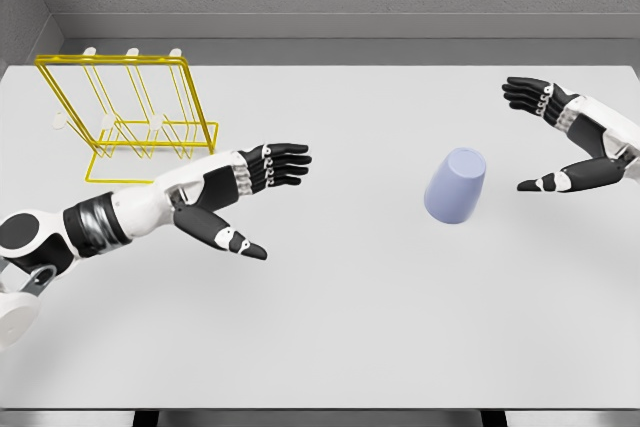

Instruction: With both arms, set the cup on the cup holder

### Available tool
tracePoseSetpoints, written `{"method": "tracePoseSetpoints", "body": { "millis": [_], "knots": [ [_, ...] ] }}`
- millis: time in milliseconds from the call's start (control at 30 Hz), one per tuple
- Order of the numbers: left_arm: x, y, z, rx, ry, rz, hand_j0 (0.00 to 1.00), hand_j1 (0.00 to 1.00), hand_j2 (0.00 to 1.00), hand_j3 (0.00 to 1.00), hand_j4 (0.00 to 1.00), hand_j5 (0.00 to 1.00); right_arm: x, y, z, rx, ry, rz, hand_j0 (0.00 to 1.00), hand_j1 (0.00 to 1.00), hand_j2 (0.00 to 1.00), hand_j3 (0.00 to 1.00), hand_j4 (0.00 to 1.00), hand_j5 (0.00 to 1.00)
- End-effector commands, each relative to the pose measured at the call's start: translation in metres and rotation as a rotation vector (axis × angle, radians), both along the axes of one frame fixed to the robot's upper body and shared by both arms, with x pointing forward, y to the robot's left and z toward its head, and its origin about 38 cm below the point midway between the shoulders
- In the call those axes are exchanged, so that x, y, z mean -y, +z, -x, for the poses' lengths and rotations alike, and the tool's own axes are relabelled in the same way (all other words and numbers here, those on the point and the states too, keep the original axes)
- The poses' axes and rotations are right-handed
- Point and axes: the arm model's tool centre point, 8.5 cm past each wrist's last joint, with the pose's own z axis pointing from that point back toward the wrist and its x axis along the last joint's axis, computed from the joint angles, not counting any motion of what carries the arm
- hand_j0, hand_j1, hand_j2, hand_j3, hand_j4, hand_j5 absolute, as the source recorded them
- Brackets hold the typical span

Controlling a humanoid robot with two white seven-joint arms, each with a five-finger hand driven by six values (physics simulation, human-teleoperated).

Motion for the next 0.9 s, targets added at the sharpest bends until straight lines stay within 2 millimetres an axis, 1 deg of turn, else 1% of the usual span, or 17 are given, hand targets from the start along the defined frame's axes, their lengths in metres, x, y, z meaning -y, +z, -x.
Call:
{"method": "tracePoseSetpoints", "body": {
  "millis": [0, 133, 300, 367, 400, 467, 500, 567, 600, 633, 733, 767, 867],
  "knots": [
    [-0.001, 0.001, 0.0, -0.002, 0.0, 0.002, 1.0, 1.0, 1.0, 1.0, 1.0, 1.0, 0.0, 0.001, 0.0, -0.001, 0.001, -0.005, 1.0, 1.0, 1.0, 1.0, 1.0, 1.0],
    [-0.003, 0.003, -0.001, 0.007, 0.005, -0.001, 1.0, 1.0, 1.0, 1.0, 1.0, 1.0, -0.002, -0.001, 0.0, -0.003, 0.005, -0.007, 1.0, 1.0, 1.0, 1.0, 1.0, 1.0],
    [0.001, 0.003, -0.001, 0.006, -0.001, 0.006, 1.0, 1.0, 1.0, 1.0, 1.0, 1.0, -0.001, -0.003, -0.001, -0.005, -0.001, -0.014, 1.0, 1.0, 1.0, 1.0, 1.0, 1.0],
    [0.001, 0.003, -0.001, 0.006, -0.001, 0.007, 1.0, 1.0, 1.0, 1.0, 1.0, 1.0, -0.013, -0.01, -0.006, 0.001, -0.003, -0.079, 1.0, 1.0, 1.0, 1.0, 1.0, 1.0],
    [0.001, 0.003, -0.002, 0.006, 0.0, 0.005, 1.0, 1.0, 1.0, 1.0, 1.0, 1.0, -0.013, -0.009, -0.007, 0.006, -0.005, -0.088, 1.0, 1.0, 1.0, 1.0, 1.0, 1.0],
    [0.001, 0.003, -0.002, 0.005, 0.0, 0.007, 1.0, 1.0, 1.0, 1.0, 1.0, 1.0, -0.009, -0.002, -0.011, 0.019, -0.015, -0.083, 1.0, 1.0, 1.0, 1.0, 1.0, 1.0],
    [0.001, 0.003, -0.001, 0.007, -0.001, 0.004, 1.0, 1.0, 1.0, 1.0, 1.0, 1.0, 0.0, -0.005, -0.012, 0.007, -0.041, -0.081, 1.0, 1.0, 1.0, 1.0, 1.0, 1.0],
    [0.001, 0.003, -0.001, 0.005, -0.001, 0.006, 1.0, 1.0, 1.0, 1.0, 1.0, 1.0, 0.004, -0.007, -0.013, -0.004, -0.055, -0.083, 1.0, 1.0, 1.0, 1.0, 1.0, 1.0],
    [0.001, 0.003, -0.001, 0.006, -0.001, 0.006, 1.0, 1.0, 1.0, 1.0, 1.0, 1.0, 0.009, -0.002, -0.013, 0.012, -0.063, -0.088, 1.0, 1.0, 1.0, 1.0, 1.0, 1.0],
    [0.0, 0.003, -0.001, 0.004, 0.0, 0.005, 1.0, 1.0, 1.0, 1.0, 1.0, 1.0, 0.009, -0.002, -0.013, 0.008, -0.067, -0.088, 1.0, 1.0, 1.0, 1.0, 1.0, 1.0],
    [0.0, 0.003, -0.001, 0.005, 0.0, 0.003, 1.0, 1.0, 1.0, 1.0, 1.0, 1.0, 0.01, -0.004, -0.013, 0.001, -0.072, -0.119, 1.0, 1.0, 1.0, 1.0, 1.0, 1.0],
    [0.0, 0.002, -0.001, 0.004, 0.0, 0.001, 1.0, 1.0, 1.0, 1.0, 1.0, 1.0, 0.018, -0.009, -0.013, -0.025, -0.094, -0.138, 1.0, 1.0, 1.0, 1.0, 1.0, 1.0],
    [0.001, 0.002, -0.001, 0.004, -0.003, 0.003, 1.0, 1.0, 1.0, 1.0, 1.0, 1.0, 0.017, -0.017, -0.012, -0.045, -0.099, -0.147, 1.0, 1.0, 1.0, 1.0, 1.0, 1.0]
  ]
}}
